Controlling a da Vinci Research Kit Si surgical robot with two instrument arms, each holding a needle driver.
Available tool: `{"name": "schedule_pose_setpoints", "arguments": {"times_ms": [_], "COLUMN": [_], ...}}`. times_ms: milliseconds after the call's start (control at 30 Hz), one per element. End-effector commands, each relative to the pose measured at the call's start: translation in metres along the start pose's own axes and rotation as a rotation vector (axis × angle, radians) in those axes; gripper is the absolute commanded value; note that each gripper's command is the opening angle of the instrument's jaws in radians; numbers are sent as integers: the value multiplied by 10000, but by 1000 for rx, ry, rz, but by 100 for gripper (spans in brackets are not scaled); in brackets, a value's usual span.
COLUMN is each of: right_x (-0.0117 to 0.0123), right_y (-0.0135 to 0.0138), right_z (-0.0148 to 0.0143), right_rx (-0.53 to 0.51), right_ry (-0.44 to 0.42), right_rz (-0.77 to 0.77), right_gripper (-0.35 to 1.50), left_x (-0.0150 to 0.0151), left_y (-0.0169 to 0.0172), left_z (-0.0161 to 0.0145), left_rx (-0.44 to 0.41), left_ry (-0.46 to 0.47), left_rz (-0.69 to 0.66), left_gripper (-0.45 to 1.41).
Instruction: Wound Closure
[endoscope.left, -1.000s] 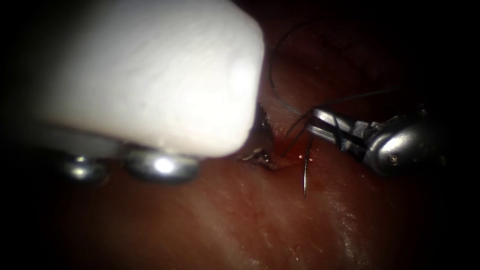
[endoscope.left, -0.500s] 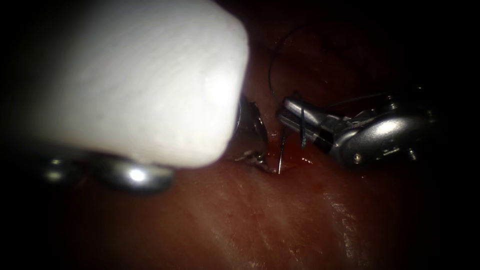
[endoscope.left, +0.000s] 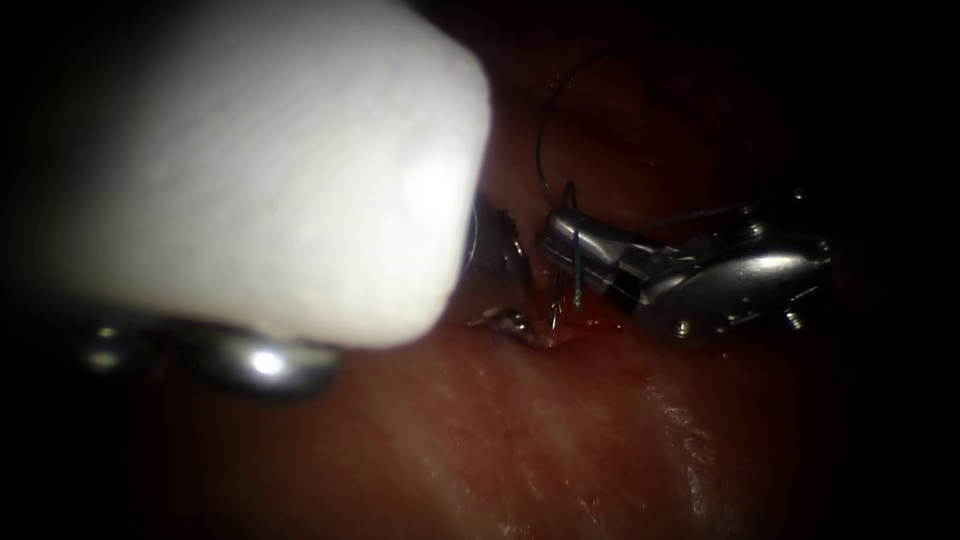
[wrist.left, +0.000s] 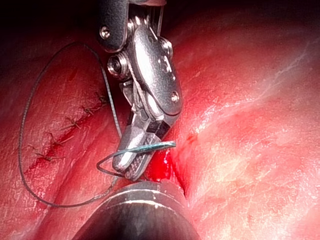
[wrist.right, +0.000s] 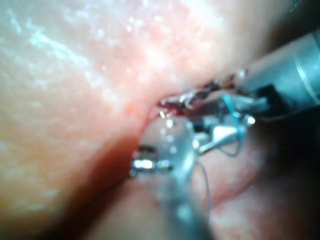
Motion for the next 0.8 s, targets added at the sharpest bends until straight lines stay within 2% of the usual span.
{"name": "schedule_pose_setpoints", "arguments": {"times_ms": [33,333,533,800], "right_x": [0,8,12,10], "right_y": [-11,-21,-25,-21], "right_z": [4,-1,-3,-2], "right_rx": [11,32,41,33], "right_ry": [3,27,32,31], "right_rz": [-9,-28,-30,44], "right_gripper": [-35,-35,-35,-35], "left_x": [1,1,4,11], "left_y": [1,0,4,41], "left_z": [8,1,-17,-51], "left_rx": [-3,-15,20,55], "left_ry": [4,30,75,183], "left_rz": [-2,1,-6,3], "left_gripper": [-45,-45,-45,-45]}}
